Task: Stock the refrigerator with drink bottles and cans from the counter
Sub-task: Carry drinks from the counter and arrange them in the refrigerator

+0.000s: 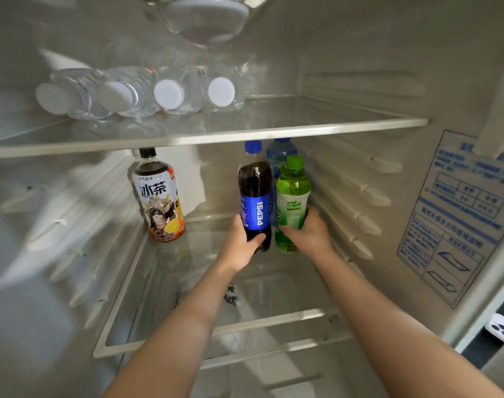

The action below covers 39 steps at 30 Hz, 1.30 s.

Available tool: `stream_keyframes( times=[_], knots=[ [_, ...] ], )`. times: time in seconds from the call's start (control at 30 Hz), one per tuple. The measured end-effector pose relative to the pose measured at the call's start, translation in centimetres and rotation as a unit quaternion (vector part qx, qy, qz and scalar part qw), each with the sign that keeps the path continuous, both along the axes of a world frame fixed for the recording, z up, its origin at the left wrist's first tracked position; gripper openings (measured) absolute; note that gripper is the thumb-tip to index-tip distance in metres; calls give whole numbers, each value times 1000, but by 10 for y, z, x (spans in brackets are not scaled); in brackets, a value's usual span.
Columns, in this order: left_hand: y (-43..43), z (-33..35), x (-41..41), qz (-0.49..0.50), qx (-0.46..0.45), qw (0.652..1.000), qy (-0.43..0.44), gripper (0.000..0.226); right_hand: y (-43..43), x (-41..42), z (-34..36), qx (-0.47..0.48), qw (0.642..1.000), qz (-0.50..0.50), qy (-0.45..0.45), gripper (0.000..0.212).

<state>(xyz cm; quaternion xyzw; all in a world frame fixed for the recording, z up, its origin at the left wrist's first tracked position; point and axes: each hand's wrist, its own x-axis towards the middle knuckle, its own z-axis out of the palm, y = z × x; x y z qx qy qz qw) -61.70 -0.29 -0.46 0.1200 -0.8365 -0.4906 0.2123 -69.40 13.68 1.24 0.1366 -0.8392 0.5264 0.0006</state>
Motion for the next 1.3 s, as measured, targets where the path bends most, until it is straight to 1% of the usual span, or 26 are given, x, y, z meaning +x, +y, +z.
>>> stream_keyframes(
  times=[0.17,0.2,0.3,0.33,0.4,0.47,0.5,0.6,0.7,0.77,0.87,0.9,0.97,1.03,1.07,1.1,1.13,1.2,1.23,1.3],
  knots=[
    [-2,-3,-3,11,4,1000,-16,53,0,-1,-4,1,1000,-3,21,55],
    [-2,-3,-4,9,8,1000,-24,59,0,0,-4,8,999,-6,30,55],
    [3,-4,0,29,31,997,-67,92,4,7,-6,38,998,-21,45,64],
    [6,-3,5,45,31,997,-58,95,5,12,-6,43,997,-29,51,68],
    [16,1,18,79,16,997,-5,89,8,27,-6,40,995,-42,80,70],
    [30,5,35,98,2,993,62,77,16,48,-8,29,991,-48,120,62],
    [37,6,46,91,-4,992,90,69,22,60,-11,21,990,-48,128,58],
    [58,0,81,19,-22,988,149,49,49,100,-19,-1,989,-54,137,43],
    [81,-10,121,-58,-38,976,208,33,84,145,-32,-10,979,-54,195,32],
    [97,-28,142,-109,-65,965,228,29,111,176,-47,14,973,-46,224,30],
    [120,-70,167,-198,-117,951,206,25,156,222,-87,81,970,-54,222,24],
    [129,-85,172,-224,-127,948,185,24,172,238,-103,109,970,-65,209,22],
    [148,-116,181,-272,-113,948,118,21,203,271,-139,169,969,-97,152,21],
    [167,-144,185,-320,-95,943,11,18,234,305,-173,222,964,-135,53,21],
    [176,-160,185,-349,-100,930,-58,17,247,323,-191,250,957,-148,-18,21],
    [184,-176,186,-383,-112,908,-127,18,260,341,-209,275,944,-155,-94,23],
    [193,-191,186,-419,-123,879,-193,22,272,359,-227,293,928,-160,-164,25],
    [213,-221,187,-478,-154,811,-301,30,294,400,-261,300,892,-181,-286,29],
    [224,-235,192,-501,-179,774,-344,33,303,423,-275,292,871,-198,-341,30],
    [246,-260,209,-534,-232,699,-414,37,316,478,-299,243,829,-247,-439,30]
  ],
)
